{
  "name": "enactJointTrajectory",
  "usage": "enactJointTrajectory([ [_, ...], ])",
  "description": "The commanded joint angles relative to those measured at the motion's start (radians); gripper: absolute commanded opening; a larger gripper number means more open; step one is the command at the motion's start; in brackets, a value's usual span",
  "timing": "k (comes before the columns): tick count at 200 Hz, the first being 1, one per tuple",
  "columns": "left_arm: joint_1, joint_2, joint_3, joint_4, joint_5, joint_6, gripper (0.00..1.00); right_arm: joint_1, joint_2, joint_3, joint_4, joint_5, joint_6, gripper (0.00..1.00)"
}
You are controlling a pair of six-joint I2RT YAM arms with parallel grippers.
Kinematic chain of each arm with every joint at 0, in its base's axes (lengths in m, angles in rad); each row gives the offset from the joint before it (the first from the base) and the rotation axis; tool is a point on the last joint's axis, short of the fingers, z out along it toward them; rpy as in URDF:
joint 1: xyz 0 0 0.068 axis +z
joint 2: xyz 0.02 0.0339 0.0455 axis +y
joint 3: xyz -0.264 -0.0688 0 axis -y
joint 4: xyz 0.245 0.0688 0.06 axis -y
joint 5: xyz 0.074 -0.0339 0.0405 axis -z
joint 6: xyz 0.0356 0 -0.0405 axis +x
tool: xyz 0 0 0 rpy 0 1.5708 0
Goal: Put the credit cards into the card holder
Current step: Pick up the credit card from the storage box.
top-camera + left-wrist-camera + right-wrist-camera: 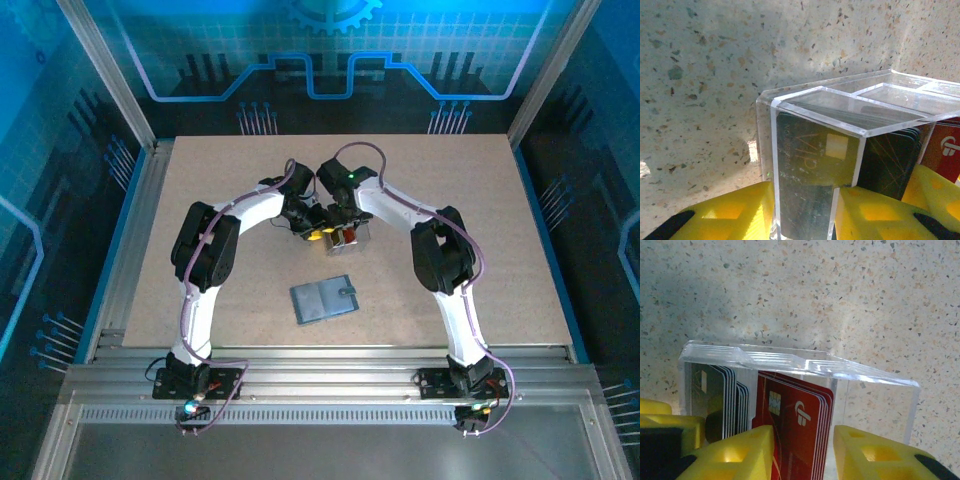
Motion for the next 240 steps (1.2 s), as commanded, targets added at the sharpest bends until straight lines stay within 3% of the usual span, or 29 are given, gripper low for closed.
enactJointTrajectory([
  [1, -0.006, 0.025, -0.032, -0.04, -0.008, 0.022, 0.36, -0.012, 0.02, 0.027, -0.016, 0.02, -0.011, 0.38],
  [182, -0.004, 0.027, -0.07, -0.013, -0.006, 0.009, 0.36, -0.005, -0.035, 0.026, -0.049, 0.107, -0.043, 0.36],
  [240, -0.004, 0.029, -0.072, -0.01, -0.002, 0.008, 0.36, 0.006, -0.04, 0.042, -0.066, 0.115, -0.052, 0.32],
])
